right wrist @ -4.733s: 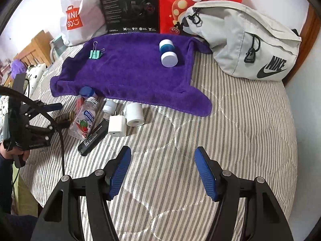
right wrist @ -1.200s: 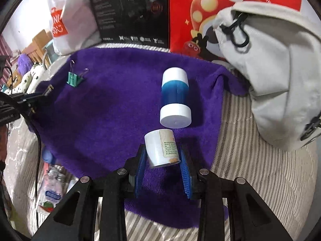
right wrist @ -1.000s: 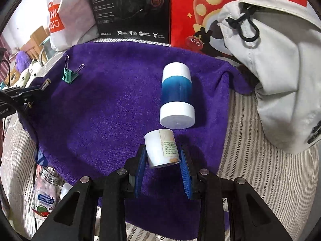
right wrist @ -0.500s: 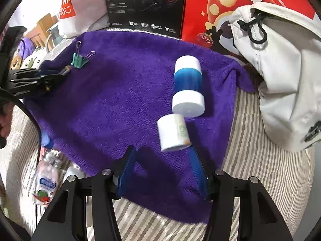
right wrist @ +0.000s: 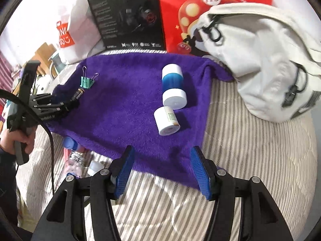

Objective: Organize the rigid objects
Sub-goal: 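Place the roll beside the container with the right gripper while the left gripper places the tube, then release and withdraw both grippers, moving toward the pink tube and white charger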

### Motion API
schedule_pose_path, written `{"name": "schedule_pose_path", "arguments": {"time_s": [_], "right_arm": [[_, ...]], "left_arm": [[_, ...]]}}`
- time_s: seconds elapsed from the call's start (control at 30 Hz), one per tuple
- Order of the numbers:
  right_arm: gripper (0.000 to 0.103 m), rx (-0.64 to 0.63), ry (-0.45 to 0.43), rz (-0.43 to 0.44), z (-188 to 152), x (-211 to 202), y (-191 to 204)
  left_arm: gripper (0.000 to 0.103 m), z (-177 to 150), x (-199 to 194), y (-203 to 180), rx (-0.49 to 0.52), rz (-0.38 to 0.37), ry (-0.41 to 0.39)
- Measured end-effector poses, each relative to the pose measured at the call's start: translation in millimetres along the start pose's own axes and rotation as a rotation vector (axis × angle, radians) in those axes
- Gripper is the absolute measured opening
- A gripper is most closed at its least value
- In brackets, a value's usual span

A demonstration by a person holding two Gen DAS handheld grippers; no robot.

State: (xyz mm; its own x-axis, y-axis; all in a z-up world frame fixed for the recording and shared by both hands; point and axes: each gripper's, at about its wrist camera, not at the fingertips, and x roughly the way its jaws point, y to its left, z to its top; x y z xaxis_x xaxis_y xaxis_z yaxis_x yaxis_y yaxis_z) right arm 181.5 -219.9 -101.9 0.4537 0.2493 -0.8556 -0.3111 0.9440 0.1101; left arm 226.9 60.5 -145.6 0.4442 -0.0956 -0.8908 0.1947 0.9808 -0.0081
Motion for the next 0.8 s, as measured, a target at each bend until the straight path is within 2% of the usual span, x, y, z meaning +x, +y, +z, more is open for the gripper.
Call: {"name": "schedule_pose_path", "arguments": {"time_s": [0.07,0.13,0.2,0.3,0.4,0.47,0.7,0.8], "right_arm": [[0.059,0.002,-0.008,0.000,-4.5,-8.1,0.7],[0.060,0.003,-0.014,-0.002,-11.8,-17.0,0.6],[0.062,0.006,-0.017,-0.006,-19.2,-23.7,0.6],[0.062,0.015,-0.020,-0.009,-29.8,-34.4,-0.4],[0.062,0.029,-0.034,-0.003,-38.0,-43.8,-1.3],[0.063,0.037,-0.042,0.008,-42.8,-48.5,-1.6],[0.063,0.048,-0.024,0.002,-69.3,-57.5,-5.6],[0.063,0.064,-0.009,0.008,-78.6,-57.9,-7.0]], "left_arm": [[0.055,-3.2,-2.7,-4.6,-0.014,0.042,0.003],[0.055,-7.8,-10.5,-2.2,-0.052,0.052,-0.012],[0.055,-15.4,-26.7,-0.9,-0.093,0.044,-0.031],[0.055,-28.3,-50.1,-6.7,-0.100,0.053,-0.054],[0.060,-45.4,-63.4,-22.3,-0.106,0.037,-0.042],[0.061,-56.0,-63.0,-31.4,-0.116,-0.007,-0.021],[0.061,-77.9,-45.4,-45.0,-0.197,-0.062,0.027],[0.061,-77.9,-36.5,-56.4,-0.186,-0.047,0.051]]}}
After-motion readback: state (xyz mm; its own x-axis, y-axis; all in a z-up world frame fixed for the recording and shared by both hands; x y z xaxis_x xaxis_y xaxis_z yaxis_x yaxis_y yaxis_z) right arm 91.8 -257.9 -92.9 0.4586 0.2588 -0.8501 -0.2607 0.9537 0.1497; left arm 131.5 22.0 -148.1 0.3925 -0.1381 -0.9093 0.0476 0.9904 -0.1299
